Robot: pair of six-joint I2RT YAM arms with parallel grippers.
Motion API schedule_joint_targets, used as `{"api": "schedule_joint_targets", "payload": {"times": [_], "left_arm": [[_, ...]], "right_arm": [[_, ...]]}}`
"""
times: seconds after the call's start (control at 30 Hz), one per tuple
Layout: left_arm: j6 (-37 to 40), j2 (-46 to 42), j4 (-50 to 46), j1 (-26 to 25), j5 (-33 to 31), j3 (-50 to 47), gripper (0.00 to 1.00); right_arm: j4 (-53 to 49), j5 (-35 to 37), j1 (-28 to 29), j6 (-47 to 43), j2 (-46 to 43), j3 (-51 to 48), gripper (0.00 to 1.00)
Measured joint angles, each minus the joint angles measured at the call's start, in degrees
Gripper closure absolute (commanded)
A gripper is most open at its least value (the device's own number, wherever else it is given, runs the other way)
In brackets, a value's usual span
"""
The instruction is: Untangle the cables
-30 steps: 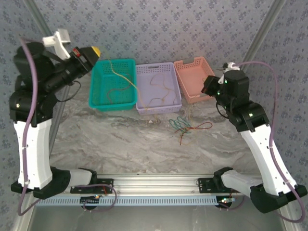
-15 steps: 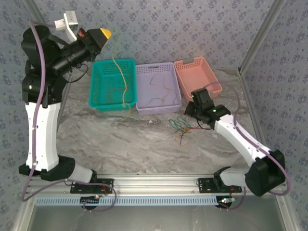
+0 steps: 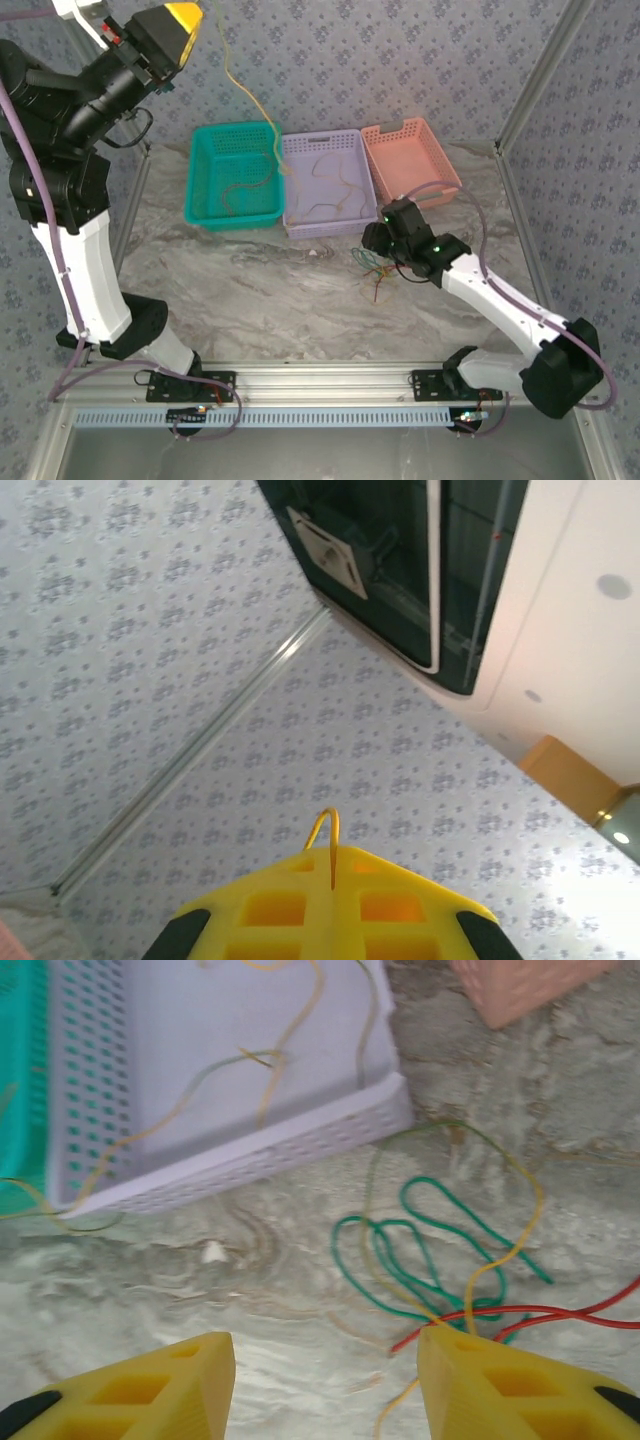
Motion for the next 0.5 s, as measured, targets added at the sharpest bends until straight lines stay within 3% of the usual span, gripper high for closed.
{"api": "schedule_joint_targets", "payload": {"times": [0.23,0.5], "left_arm": [[-9.0,3.4,10.8,2.2,-0.9,2.1,1.00],[-13.2,4.8,15.6,3.0,-1.9,3.3,1.00]], "right_arm": [[8.9,0.5,9.3,0.2,-2.7,-5.3,0.43],[24.2,0.3,20.2,-11.7,0.3,-9.0,0.42]]}}
